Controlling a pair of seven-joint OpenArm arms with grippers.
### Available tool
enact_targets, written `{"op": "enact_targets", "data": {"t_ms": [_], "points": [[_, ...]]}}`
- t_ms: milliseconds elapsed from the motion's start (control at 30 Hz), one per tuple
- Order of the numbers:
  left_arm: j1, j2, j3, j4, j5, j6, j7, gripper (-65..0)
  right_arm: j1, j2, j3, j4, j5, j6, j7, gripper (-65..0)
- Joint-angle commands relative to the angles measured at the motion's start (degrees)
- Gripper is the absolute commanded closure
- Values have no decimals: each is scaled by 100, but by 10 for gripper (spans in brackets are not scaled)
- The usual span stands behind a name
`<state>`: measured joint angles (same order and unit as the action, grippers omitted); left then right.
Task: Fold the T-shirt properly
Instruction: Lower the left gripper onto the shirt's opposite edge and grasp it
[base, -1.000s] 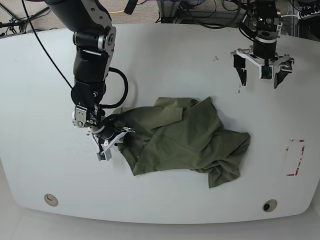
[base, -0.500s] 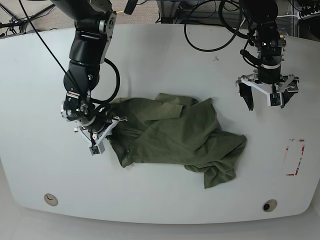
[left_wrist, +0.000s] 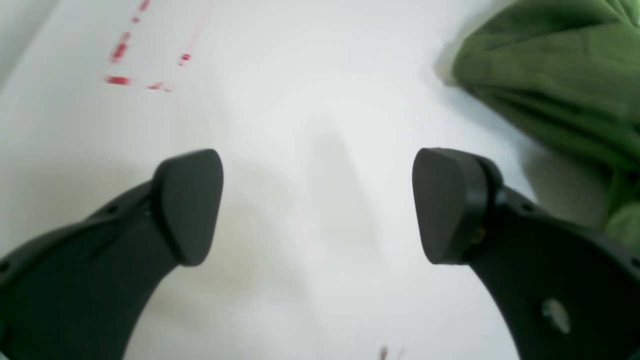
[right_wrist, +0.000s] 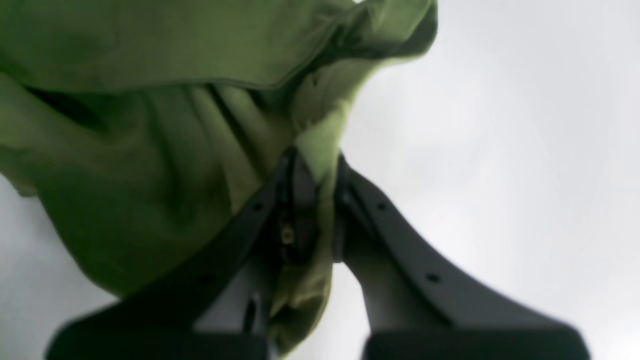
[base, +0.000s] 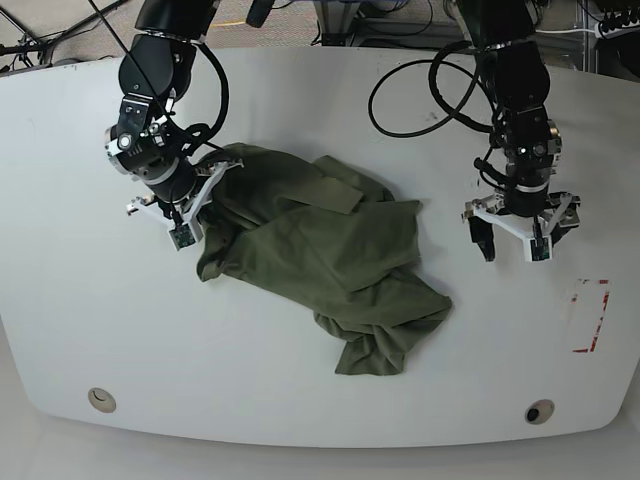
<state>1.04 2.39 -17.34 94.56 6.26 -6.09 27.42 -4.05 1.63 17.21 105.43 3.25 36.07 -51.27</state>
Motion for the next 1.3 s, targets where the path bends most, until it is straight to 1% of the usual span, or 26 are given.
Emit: {"op": "enact_targets", "data": {"t_ms": [0, 200, 300, 400, 533, 633, 733, 967, 1067, 1133, 1167, 1200, 1267], "points": [[-284, 126, 16, -336, -33, -20, -162, -561, -39, 44, -3, 169, 49, 19, 111, 0], [-1005, 486, 16, -1285, -50, -29, -179, -561, -162, 61, -3, 161, 49, 19, 111, 0], [-1277, 661, -2, -1672, -147, -169, -179, -561, -162, 53, -3, 161, 49, 19, 111, 0], [-1524, 661, -19, -2059, -683, -310, -179, -558, -162, 53, -3, 161, 49, 19, 111, 0], [-1840, 661, -19, -2595, -1308, -301, -171, -556, -153, 53, -3, 161, 49, 19, 111, 0], [-1998, 661, -19, -2911, -1571, -301, -171, -556, -153, 61, -3, 161, 49, 19, 111, 0], [-2139, 661, -19, -3166, -1686, -301, -188, -556, -144, 61, -3, 161, 49, 19, 111, 0], [-2491, 661, -19, -3518, -1712, -301, -197, -556, -126, 61, -3, 134, 49, 19, 111, 0], [-2649, 661, -19, -3773, -1932, -301, -197, -554, -118, 61, -3, 125, 49, 19, 120, 0], [-2693, 661, -19, -3931, -2195, -310, -214, -535, -118, 53, -3, 125, 49, 19, 120, 0], [-2693, 661, -19, -3993, -2292, -310, -267, -511, -118, 53, -3, 125, 49, 19, 120, 0], [-2702, 661, -19, -4054, -2380, -310, -373, -467, -118, 53, -3, 125, 49, 19, 120, 0], [-2719, 661, -2, -4274, -2442, -310, -496, -350, -118, 53, -3, 125, 49, 19, 120, 0]]}}
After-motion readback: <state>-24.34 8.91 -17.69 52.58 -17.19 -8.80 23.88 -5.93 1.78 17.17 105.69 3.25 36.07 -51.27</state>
